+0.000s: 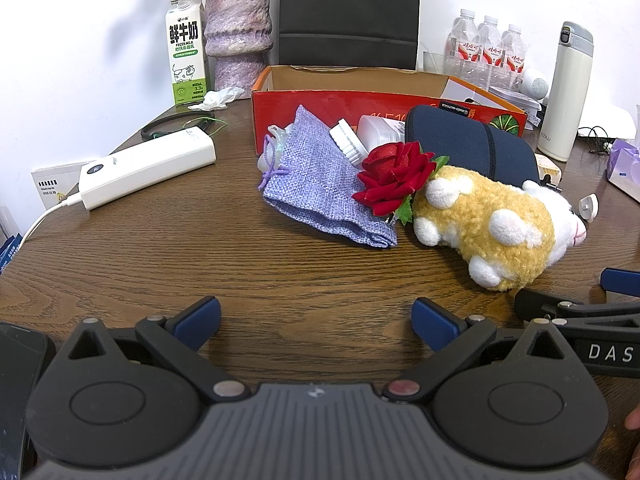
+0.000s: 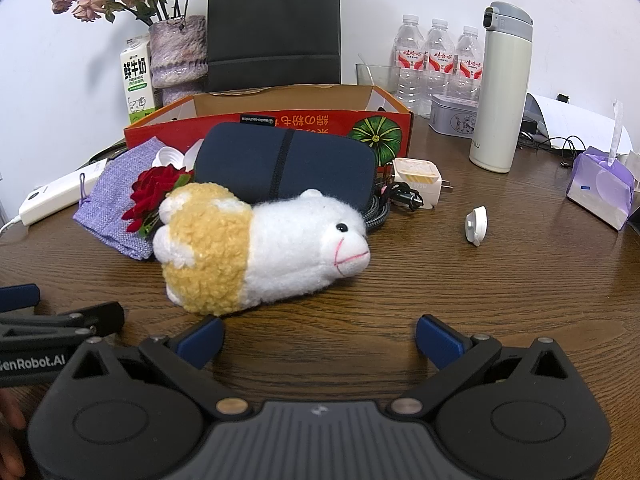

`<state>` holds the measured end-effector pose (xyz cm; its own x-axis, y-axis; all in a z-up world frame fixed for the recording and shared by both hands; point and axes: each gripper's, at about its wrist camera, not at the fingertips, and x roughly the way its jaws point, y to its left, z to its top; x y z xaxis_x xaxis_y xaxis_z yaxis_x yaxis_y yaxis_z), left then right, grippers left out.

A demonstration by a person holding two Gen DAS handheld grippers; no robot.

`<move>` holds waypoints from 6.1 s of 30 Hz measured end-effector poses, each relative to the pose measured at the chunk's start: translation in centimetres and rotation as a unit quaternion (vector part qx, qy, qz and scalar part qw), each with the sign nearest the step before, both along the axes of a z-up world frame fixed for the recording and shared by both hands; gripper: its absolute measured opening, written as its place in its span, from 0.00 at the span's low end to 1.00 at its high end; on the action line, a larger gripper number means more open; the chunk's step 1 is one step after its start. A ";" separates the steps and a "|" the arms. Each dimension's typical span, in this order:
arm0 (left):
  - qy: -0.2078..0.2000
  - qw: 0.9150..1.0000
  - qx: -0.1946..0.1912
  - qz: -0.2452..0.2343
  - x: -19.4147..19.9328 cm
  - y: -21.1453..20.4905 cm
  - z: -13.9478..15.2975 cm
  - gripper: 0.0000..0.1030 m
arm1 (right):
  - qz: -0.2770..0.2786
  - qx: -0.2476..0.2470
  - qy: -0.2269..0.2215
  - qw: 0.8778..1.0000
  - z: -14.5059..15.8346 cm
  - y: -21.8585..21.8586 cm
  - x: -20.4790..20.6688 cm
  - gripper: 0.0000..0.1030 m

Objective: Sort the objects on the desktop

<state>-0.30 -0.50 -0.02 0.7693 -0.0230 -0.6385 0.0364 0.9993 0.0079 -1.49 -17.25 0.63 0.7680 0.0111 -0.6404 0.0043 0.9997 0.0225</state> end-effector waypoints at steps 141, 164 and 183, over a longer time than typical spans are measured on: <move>-0.015 0.992 -0.079 -0.095 -5.4 3.2 3.7 0.34 | 0.047 0.186 0.086 0.978 3.2 -2.1 1.5 0.42; 0.073 0.996 0.022 -0.051 27.6 0.9 6.0 0.34 | 0.107 -0.016 0.080 0.991 8.0 -3.3 32.8 0.42; 0.105 0.992 0.030 -0.059 22.0 0.7 14.2 0.61 | 0.095 -0.086 0.045 0.991 12.7 -2.9 24.4 0.81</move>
